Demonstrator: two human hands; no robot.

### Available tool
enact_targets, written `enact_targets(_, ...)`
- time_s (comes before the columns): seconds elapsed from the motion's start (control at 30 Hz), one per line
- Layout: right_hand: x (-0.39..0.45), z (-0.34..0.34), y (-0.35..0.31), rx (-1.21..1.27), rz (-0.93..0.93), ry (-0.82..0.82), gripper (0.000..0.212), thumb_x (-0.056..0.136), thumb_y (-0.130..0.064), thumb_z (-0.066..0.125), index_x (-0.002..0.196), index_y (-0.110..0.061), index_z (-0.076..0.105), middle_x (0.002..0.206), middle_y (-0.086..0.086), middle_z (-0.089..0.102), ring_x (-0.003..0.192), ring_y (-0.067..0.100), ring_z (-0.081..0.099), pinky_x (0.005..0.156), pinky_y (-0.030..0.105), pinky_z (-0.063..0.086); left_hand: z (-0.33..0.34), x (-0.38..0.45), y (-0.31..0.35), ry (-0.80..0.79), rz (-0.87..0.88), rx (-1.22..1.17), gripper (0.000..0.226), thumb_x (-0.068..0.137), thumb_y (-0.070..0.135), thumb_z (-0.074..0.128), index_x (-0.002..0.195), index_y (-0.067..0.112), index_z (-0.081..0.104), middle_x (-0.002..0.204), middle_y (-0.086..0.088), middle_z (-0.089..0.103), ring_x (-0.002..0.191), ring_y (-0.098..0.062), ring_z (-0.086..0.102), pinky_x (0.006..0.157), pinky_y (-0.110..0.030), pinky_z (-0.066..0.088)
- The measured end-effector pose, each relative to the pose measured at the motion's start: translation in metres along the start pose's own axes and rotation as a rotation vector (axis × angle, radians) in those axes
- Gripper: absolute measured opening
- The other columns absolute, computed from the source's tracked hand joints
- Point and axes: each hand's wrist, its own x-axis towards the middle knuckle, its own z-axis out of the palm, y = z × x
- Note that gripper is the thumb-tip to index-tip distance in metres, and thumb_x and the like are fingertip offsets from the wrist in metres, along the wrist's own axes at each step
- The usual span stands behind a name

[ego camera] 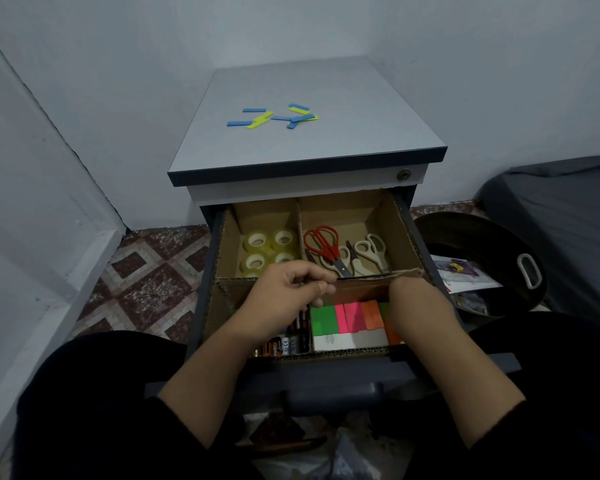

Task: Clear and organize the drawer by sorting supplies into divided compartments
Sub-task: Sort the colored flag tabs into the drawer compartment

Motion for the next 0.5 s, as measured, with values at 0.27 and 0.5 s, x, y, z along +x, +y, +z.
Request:
enact_targets(0.27, -0.0013, -0.0017, -0.0005, -0.003, 0.031, -0.033, 0.020, 0.094, -0.005, 0.046, 0.108, -0.007, 0.061, 0.110, 0.011, 0.061, 0.104, 0.028, 0.060, 0.071, 0.031, 0.040, -0.0011, 0.0001, -0.0010, 0.004, -0.005, -0.014, 0.017, 0.091, 0.004, 0.058, 0.095, 0.017, 0.070, 0.090, -0.002, 0.074, 0.070, -0.007, 0.063, 0.064, -0.021, 0.048)
enact_targets(0.5, -0.0044, -0.0011, -0.0006, -0.019, -0.002, -0.032, 0.022, 0.093, -0.004, 0.043, 0.105, -0.008, 0.062, 0.110, 0.009, 0.062, 0.103, 0.026, 0.061, 0.071, 0.030, 0.041, -0.0013, 0.0011, -0.0021, 0.001, 0.001, -0.018, 0.017, 0.091, 0.005, 0.059, 0.095, 0.018, 0.070, 0.090, -0.001, 0.075, 0.069, -0.005, 0.063, 0.063, -0.019, 0.048)
